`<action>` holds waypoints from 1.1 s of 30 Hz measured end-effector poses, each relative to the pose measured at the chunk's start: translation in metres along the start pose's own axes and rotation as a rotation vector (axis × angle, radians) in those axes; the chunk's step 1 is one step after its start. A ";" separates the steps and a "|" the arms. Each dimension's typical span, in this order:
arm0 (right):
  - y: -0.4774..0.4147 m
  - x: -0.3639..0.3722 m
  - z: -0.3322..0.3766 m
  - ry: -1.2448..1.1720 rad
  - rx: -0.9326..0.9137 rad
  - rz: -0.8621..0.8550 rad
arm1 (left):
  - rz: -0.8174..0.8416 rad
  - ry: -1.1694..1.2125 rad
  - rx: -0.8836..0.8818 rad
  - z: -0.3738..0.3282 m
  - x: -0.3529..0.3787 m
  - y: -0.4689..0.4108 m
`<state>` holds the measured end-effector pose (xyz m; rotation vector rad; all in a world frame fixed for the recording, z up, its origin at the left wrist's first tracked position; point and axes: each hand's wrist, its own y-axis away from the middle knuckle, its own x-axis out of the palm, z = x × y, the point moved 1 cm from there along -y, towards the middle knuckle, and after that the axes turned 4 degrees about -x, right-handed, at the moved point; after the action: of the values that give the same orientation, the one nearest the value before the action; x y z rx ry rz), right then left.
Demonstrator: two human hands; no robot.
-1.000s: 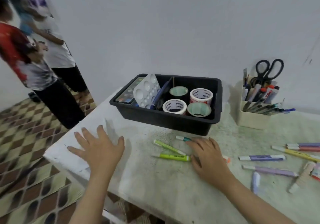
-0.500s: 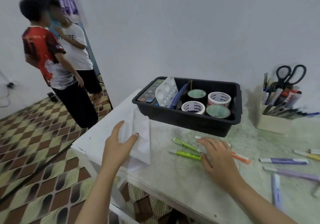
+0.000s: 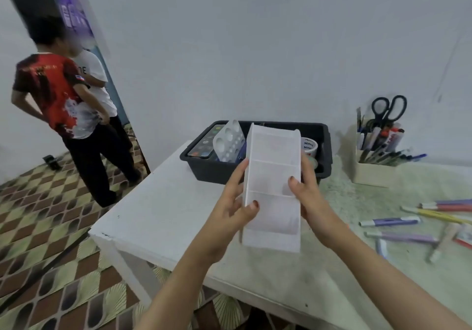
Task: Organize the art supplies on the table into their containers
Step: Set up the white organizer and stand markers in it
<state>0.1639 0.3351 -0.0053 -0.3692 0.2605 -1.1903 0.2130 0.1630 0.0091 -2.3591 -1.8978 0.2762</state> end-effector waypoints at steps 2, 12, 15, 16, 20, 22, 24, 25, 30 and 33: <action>0.005 -0.019 0.009 0.069 -0.071 -0.095 | 0.069 -0.018 0.040 -0.004 0.016 -0.012; 0.042 -0.124 0.043 0.407 -0.142 -0.265 | 0.315 -0.207 0.155 -0.012 0.123 -0.076; 0.054 -0.164 0.051 0.467 -0.114 -0.305 | 0.372 -0.318 0.184 -0.010 0.158 -0.096; 0.056 -0.179 0.053 0.481 -0.109 -0.319 | 0.386 -0.376 0.196 -0.011 0.171 -0.104; 0.058 -0.232 0.066 0.582 -0.118 -0.351 | 0.415 -0.510 0.287 -0.019 0.218 -0.133; 0.055 -0.259 0.074 0.631 -0.120 -0.372 | 0.433 -0.518 0.328 -0.019 0.237 -0.148; 0.052 -0.284 0.079 0.682 -0.132 -0.369 | 0.467 -0.495 0.332 -0.018 0.253 -0.162; 0.051 -0.296 0.080 0.691 -0.137 -0.363 | 0.488 -0.479 0.332 -0.019 0.259 -0.169; 0.042 -0.348 0.089 0.682 -0.138 -0.305 | 0.511 -0.606 0.336 -0.025 0.284 -0.211; 0.031 -0.366 0.094 0.786 -0.114 -0.248 | 0.453 -0.775 0.351 -0.024 0.295 -0.235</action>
<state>0.0979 0.7014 0.0691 -0.0106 0.9873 -1.5325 0.0543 0.5031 0.0547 -2.5774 -1.2789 1.6042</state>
